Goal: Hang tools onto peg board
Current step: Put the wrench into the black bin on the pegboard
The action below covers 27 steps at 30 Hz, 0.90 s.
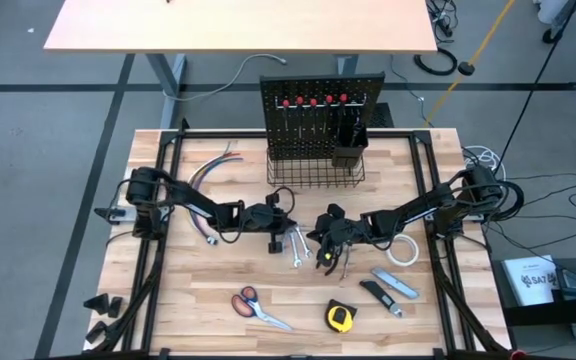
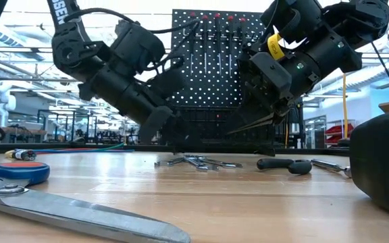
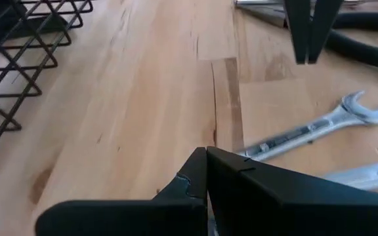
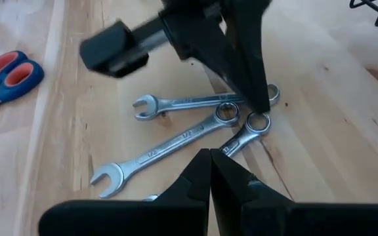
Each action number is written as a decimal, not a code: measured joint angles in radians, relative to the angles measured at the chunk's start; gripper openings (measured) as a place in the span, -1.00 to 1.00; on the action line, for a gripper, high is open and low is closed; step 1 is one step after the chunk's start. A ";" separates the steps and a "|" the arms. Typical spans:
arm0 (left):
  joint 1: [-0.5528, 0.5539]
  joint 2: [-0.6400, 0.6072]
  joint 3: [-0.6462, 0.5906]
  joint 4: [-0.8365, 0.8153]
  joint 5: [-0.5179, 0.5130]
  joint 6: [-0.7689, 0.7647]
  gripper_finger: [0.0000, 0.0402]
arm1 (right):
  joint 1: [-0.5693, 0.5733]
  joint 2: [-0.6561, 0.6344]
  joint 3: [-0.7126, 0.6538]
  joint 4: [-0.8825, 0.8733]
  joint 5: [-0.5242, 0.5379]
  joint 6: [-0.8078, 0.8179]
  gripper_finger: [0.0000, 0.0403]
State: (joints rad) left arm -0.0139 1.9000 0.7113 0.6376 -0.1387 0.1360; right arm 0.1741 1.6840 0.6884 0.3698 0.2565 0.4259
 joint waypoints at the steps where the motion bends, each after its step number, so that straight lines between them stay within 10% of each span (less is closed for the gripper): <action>1: 0.000 0.008 0.009 -0.002 0.000 0.001 -0.99 | 0.000 0.000 0.000 0.001 0.000 0.000 -1.00; 27: 0.001 0.058 0.056 -0.083 -0.006 0.002 -0.99 | 0.000 0.000 0.000 -0.006 0.000 0.000 -1.00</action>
State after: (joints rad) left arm -0.0128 1.9580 0.7671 0.5545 -0.1444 0.1375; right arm 0.1741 1.6836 0.6884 0.3643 0.2565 0.4259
